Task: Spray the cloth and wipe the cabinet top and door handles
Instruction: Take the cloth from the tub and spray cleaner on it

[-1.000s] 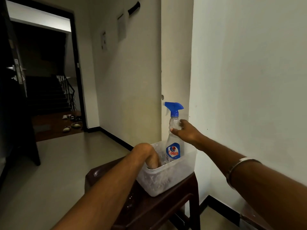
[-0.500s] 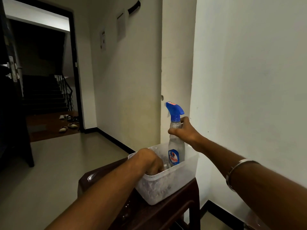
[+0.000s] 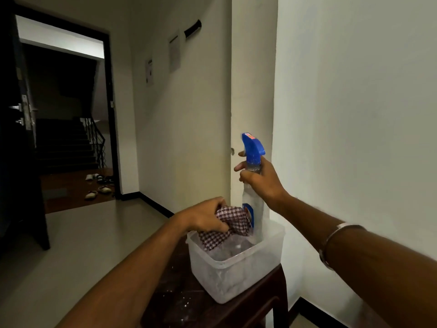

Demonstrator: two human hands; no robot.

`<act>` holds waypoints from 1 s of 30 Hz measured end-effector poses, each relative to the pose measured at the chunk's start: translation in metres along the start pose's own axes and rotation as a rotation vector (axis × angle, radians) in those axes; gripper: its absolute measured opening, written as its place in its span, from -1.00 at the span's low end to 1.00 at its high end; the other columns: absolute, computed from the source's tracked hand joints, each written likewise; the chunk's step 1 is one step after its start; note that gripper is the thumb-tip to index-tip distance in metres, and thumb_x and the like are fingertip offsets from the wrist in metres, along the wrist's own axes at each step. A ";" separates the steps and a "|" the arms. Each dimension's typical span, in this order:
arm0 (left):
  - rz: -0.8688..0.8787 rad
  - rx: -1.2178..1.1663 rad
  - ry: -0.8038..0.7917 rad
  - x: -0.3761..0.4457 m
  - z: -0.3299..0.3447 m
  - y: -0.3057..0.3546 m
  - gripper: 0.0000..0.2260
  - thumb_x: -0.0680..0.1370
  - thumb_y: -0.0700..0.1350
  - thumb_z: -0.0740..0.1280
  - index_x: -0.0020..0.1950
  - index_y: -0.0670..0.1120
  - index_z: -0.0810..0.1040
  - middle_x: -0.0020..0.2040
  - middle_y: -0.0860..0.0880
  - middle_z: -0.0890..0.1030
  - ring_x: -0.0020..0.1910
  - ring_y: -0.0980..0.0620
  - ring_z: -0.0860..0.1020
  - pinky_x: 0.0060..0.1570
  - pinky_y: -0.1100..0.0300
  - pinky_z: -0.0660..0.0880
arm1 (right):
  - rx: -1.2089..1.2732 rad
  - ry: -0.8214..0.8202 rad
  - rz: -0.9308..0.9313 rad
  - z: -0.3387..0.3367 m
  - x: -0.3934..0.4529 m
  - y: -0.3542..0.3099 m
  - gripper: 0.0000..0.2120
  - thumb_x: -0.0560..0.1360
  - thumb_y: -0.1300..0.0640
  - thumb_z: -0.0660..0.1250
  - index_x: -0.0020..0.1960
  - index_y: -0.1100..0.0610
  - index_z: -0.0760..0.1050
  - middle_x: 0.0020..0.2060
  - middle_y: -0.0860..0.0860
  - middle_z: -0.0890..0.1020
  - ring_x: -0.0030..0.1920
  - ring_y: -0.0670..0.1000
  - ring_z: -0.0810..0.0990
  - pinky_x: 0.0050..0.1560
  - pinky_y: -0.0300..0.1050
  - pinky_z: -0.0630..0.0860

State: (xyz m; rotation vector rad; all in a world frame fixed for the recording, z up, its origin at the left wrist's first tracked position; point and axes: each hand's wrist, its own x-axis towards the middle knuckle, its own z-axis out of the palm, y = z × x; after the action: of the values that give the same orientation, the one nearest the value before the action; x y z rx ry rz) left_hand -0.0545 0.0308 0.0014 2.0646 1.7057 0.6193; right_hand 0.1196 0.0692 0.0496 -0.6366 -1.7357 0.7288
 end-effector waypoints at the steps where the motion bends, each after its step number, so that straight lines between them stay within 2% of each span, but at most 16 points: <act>1: -0.020 -0.096 0.072 -0.001 -0.004 -0.003 -0.59 0.40 -0.07 0.47 0.17 0.03 0.38 0.09 0.00 0.54 0.06 0.03 0.56 0.01 0.13 0.60 | 0.003 0.038 -0.023 -0.004 0.005 -0.012 -0.60 0.46 0.23 0.33 0.29 0.10 0.41 0.02 0.12 0.63 -0.05 0.08 0.61 0.05 -0.03 0.57; 4: -0.075 -0.379 0.267 -0.009 -0.012 -0.002 -0.51 0.41 -0.11 0.48 0.27 -0.01 0.37 0.13 -0.03 0.55 0.04 0.01 0.58 -0.04 0.14 0.59 | 0.022 0.154 -0.079 -0.021 0.017 -0.055 -0.60 0.47 0.20 0.34 0.30 0.11 0.42 0.05 0.09 0.61 -0.14 0.06 0.61 -0.05 -0.12 0.58; 6: -0.081 -0.549 0.374 -0.014 -0.011 0.003 -0.56 0.45 -0.13 0.46 0.28 -0.05 0.42 0.13 -0.04 0.58 -0.02 0.05 0.58 -0.13 0.21 0.54 | 0.029 0.185 -0.099 -0.034 0.020 -0.081 -0.61 0.49 0.18 0.33 0.31 0.10 0.41 0.03 0.06 0.59 -0.20 0.02 0.60 -0.13 -0.19 0.58; 8: -0.107 -0.739 0.459 -0.019 -0.004 0.011 -0.67 0.48 -0.13 0.42 0.22 -0.10 0.48 0.11 -0.07 0.62 -0.05 0.02 0.60 -0.10 0.15 0.56 | 0.012 0.170 -0.096 -0.045 0.014 -0.100 -0.61 0.50 0.16 0.33 0.31 0.10 0.40 -0.03 0.07 0.59 -0.24 0.00 0.59 -0.20 -0.24 0.58; 11: -0.142 -1.093 0.507 -0.020 0.008 0.027 -0.65 0.52 -0.12 0.37 0.30 -0.11 0.46 0.09 -0.12 0.63 0.04 -0.09 0.61 0.05 -0.01 0.57 | 0.000 0.102 -0.051 -0.055 -0.012 -0.113 -0.67 0.52 0.12 0.32 0.27 0.10 0.42 -0.17 0.10 0.59 -0.27 0.01 0.58 -0.23 -0.23 0.58; 13: -0.142 -1.275 0.508 -0.021 0.015 0.043 -0.70 0.56 -0.14 0.32 0.29 -0.09 0.44 0.07 -0.12 0.62 0.03 -0.12 0.60 -0.05 -0.04 0.58 | -0.006 0.056 -0.005 -0.059 -0.037 -0.115 -0.77 0.54 0.05 0.30 0.14 0.13 0.46 -0.26 0.09 0.58 -0.31 0.00 0.58 -0.24 -0.19 0.56; 15: -0.157 -1.332 0.495 -0.023 0.020 0.058 -0.73 0.57 -0.11 0.30 0.27 -0.07 0.43 0.06 -0.14 0.62 0.02 -0.17 0.60 -0.08 -0.14 0.59 | -0.026 0.003 0.057 -0.061 -0.064 -0.109 -0.78 0.55 0.01 0.28 0.00 0.18 0.47 -0.32 0.08 0.57 -0.35 -0.01 0.57 -0.26 -0.18 0.54; 17: -0.155 -1.381 0.477 -0.025 0.026 0.069 -0.69 0.57 -0.08 0.32 0.29 -0.09 0.42 0.08 -0.18 0.62 0.05 -0.21 0.60 0.04 -0.25 0.56 | -0.052 -0.066 0.118 -0.058 -0.089 -0.100 -0.78 0.55 0.02 0.27 -0.02 0.19 0.48 -0.34 0.07 0.57 -0.36 -0.03 0.56 -0.26 -0.18 0.53; 19: -0.140 -1.433 0.454 -0.029 0.032 0.079 -0.64 0.56 -0.04 0.32 0.31 -0.15 0.43 0.10 -0.22 0.63 0.06 -0.22 0.62 0.10 -0.22 0.55 | -0.073 -0.131 0.150 -0.053 -0.111 -0.092 -0.84 0.55 0.07 0.27 -0.01 0.16 0.50 -0.34 0.06 0.57 -0.38 -0.07 0.56 -0.28 -0.24 0.53; 21: -0.130 -1.470 0.406 -0.034 0.037 0.090 -0.58 0.58 0.11 0.24 0.29 -0.16 0.47 0.11 -0.24 0.64 0.04 -0.21 0.63 -0.02 -0.14 0.61 | -0.092 -0.157 0.176 -0.047 -0.127 -0.085 -0.91 0.54 0.12 0.27 -0.05 0.13 0.49 -0.36 0.02 0.57 -0.43 -0.14 0.55 -0.35 -0.36 0.50; 23: -0.138 -1.530 0.379 -0.036 0.041 0.097 -0.47 0.59 0.25 0.07 0.26 -0.13 0.51 0.13 -0.25 0.63 0.02 -0.20 0.63 -0.17 -0.07 0.61 | -0.109 -0.149 0.206 -0.041 -0.138 -0.080 -0.94 0.53 0.14 0.28 -0.11 0.11 0.48 -0.38 0.00 0.56 -0.47 -0.17 0.53 -0.41 -0.43 0.46; 24: -0.151 -1.555 0.384 -0.036 0.043 0.098 -0.41 0.60 0.28 -0.01 0.26 -0.13 0.52 0.15 -0.25 0.62 0.02 -0.21 0.62 -0.17 -0.05 0.60 | -0.117 -0.139 0.214 -0.039 -0.142 -0.078 -0.93 0.52 0.15 0.28 -0.14 0.10 0.47 -0.39 -0.01 0.55 -0.48 -0.18 0.53 -0.43 -0.44 0.45; 26: -0.166 -1.551 0.422 -0.034 0.046 0.098 -0.38 0.61 0.27 -0.06 0.29 -0.15 0.51 0.17 -0.26 0.61 0.04 -0.21 0.60 -0.16 -0.05 0.58 | -0.127 -0.120 0.221 -0.035 -0.147 -0.075 -0.90 0.51 0.16 0.28 -0.18 0.10 0.46 -0.41 -0.01 0.53 -0.49 -0.20 0.53 -0.44 -0.46 0.44; 30: -0.156 -1.509 0.439 -0.034 0.052 0.102 -0.43 0.63 0.21 -0.04 0.27 -0.17 0.52 0.14 -0.25 0.62 0.02 -0.20 0.60 -0.13 -0.03 0.58 | -0.175 -0.134 0.225 -0.031 -0.149 -0.072 -0.87 0.51 0.13 0.29 -0.22 0.05 0.44 -0.43 -0.02 0.53 -0.49 -0.14 0.51 -0.41 -0.42 0.44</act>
State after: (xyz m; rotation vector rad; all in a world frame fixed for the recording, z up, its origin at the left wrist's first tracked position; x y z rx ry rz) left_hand 0.0517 -0.0227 0.0124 0.7157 0.8797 1.6699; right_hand 0.1842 -0.0828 0.0157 -0.9328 -1.8840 0.7944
